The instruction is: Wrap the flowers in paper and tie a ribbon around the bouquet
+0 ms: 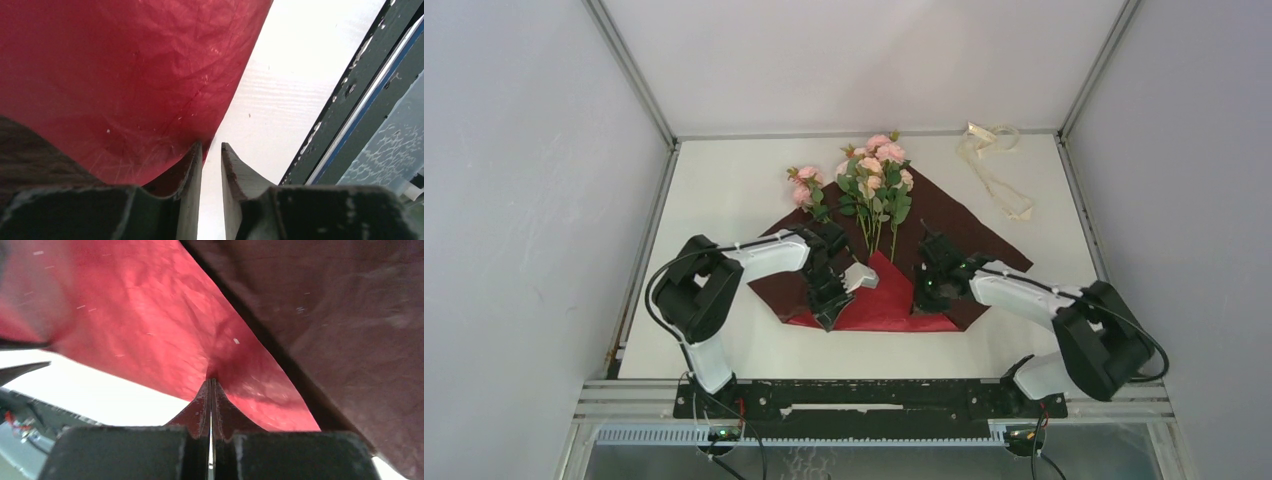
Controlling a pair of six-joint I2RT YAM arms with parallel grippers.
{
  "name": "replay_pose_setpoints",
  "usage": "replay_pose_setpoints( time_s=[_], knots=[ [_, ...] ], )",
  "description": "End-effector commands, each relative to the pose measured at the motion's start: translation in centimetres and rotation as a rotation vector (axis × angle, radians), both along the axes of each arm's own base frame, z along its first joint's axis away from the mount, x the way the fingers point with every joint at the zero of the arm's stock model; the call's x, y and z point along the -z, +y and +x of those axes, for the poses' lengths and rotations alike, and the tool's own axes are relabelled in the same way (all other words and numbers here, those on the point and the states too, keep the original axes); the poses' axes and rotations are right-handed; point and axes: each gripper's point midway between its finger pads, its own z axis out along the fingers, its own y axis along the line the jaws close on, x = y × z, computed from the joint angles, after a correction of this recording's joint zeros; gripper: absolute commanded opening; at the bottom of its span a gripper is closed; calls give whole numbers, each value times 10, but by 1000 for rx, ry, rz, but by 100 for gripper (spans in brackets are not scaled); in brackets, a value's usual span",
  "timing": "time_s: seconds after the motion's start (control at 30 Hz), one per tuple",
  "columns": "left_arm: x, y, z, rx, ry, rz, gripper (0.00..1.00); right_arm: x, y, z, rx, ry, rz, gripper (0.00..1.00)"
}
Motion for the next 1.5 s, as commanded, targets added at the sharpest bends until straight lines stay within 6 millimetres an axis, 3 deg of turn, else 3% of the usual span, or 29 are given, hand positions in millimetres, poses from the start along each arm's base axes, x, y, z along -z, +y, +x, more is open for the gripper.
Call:
replay_pose_setpoints(
  time_s=[0.0, 0.1, 0.17, 0.33, 0.47, 0.6, 0.77, 0.87, 0.97, 1.1, 1.2, 1.37, 1.47],
  knots=[
    [-41, -7, 25, 42, -121, -40, 26, 24, -19, 9, 90, 4, -117, 0],
    [-76, -42, 45, 22, -179, -167, 29, 36, -26, 2, 106, 41, -142, 0],
    [-85, -66, 60, -28, -211, -221, 31, 35, -23, 1, 111, 38, -124, 0],
    [-81, -119, 105, -175, -262, -300, 34, 21, -16, 5, 120, 5, -70, 0],
    [-63, -139, 127, -245, -267, -280, 35, 10, -14, 10, 128, -12, -21, 0],
    [-37, -144, 122, -255, -225, -228, 35, 0, -26, 17, 160, -40, -20, 1],
    [-15, -139, 117, -268, -200, -178, 35, -11, -57, 25, 264, -75, 6, 5],
    [-9, -138, 116, -269, -195, -170, 34, -18, -80, 30, 373, -106, 72, 17],
    [-4, -137, 114, -269, -182, -164, 34, -21, -111, 37, 526, -157, 104, 37],
    [-2, -138, 112, -266, -175, -164, 35, -16, -149, 46, 749, -198, 202, 46],
    [-4, -139, 111, -260, -179, -167, 35, -6, -156, 41, 838, -146, 313, 48],
    [-5, -137, 110, -248, -188, -161, 34, 22, -158, 16, 870, -45, 273, 54],
    [-4, -136, 110, -245, -191, -158, 35, 29, -154, 11, 887, -27, 294, 58]
  ],
)
